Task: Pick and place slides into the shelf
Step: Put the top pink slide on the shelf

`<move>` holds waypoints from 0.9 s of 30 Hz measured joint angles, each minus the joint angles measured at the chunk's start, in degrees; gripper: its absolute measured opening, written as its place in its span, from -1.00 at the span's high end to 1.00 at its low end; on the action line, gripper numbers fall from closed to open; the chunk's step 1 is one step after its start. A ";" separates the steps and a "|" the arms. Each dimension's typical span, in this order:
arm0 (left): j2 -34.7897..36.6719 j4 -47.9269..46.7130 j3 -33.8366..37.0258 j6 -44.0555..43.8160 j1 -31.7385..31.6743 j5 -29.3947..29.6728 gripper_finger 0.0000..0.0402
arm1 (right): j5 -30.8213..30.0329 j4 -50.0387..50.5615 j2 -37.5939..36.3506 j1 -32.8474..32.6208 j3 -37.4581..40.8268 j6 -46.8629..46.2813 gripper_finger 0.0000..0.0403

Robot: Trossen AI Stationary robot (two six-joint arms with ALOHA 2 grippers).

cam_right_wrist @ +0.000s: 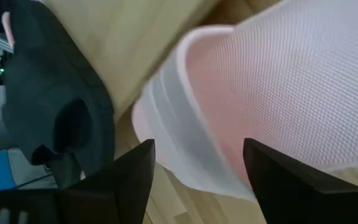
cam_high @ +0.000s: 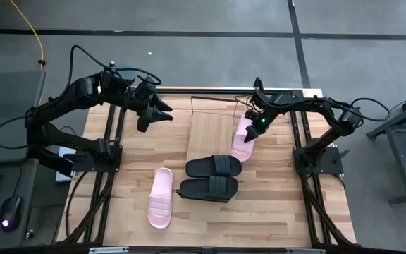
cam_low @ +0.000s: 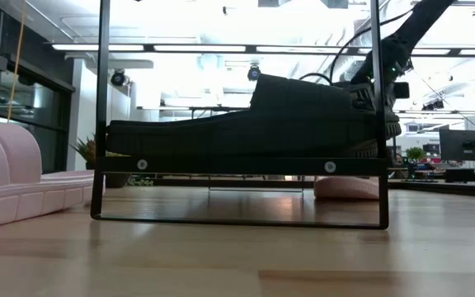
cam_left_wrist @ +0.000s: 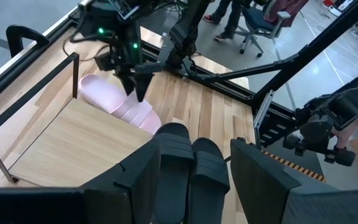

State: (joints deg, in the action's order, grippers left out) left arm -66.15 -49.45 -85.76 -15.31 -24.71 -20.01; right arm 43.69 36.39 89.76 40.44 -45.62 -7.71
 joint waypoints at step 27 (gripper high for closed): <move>0.00 -0.02 0.00 0.03 0.00 3.37 0.11 | 1.46 -14.96 -0.06 -1.63 8.36 -12.90 0.44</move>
State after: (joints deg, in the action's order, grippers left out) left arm -66.15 -49.47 -85.76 -15.28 -24.71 -16.63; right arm 45.15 21.43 89.70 38.81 -37.26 -20.61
